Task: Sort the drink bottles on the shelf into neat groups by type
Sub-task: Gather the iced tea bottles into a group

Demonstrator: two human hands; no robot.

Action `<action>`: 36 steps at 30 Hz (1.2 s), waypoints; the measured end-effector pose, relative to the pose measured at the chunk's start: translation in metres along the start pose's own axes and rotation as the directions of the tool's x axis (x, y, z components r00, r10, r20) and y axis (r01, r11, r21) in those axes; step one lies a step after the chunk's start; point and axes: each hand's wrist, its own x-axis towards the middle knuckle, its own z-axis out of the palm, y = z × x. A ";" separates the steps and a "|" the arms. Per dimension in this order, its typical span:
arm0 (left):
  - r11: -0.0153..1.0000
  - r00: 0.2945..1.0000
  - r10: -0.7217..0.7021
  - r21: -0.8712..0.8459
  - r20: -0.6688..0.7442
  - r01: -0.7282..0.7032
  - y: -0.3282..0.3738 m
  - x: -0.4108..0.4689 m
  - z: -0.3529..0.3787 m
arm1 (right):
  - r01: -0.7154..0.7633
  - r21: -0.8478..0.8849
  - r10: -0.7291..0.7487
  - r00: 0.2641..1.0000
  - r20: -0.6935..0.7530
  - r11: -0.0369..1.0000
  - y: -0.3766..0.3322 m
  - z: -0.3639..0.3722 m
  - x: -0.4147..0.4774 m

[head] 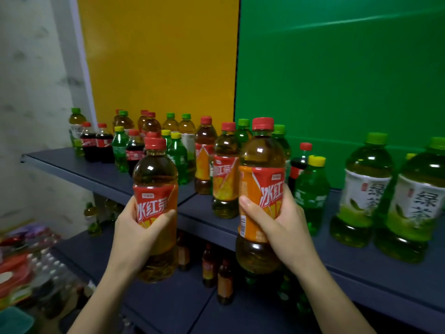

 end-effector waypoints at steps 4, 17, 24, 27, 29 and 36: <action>1.000 0.999 -0.008 0.024 -0.033 0.009 -0.021 0.025 -0.034 | 0.006 0.000 -0.006 0.998 0.055 1.000 -0.002 0.050 0.021; 1.000 0.994 0.017 0.018 -0.107 -0.015 -0.088 0.148 -0.120 | 0.037 0.049 -0.041 0.996 0.075 0.998 0.012 0.203 0.112; 0.999 0.989 0.028 0.034 -0.144 -0.023 -0.125 0.224 -0.158 | 0.057 0.000 -0.057 0.998 0.035 0.998 0.019 0.271 0.162; 1.000 0.994 0.013 0.030 -0.112 -0.010 -0.140 0.248 -0.169 | 0.052 -0.025 -0.052 0.999 0.013 0.998 0.021 0.292 0.174; 1.000 0.996 0.012 0.016 -0.083 -0.011 -0.148 0.262 -0.174 | 0.045 -0.043 -0.045 0.999 -0.001 0.998 0.021 0.303 0.181; 0.995 0.991 0.026 -0.099 0.128 -0.013 -0.172 0.317 -0.166 | 0.004 -0.134 -0.028 0.983 -0.180 0.991 0.017 0.330 0.189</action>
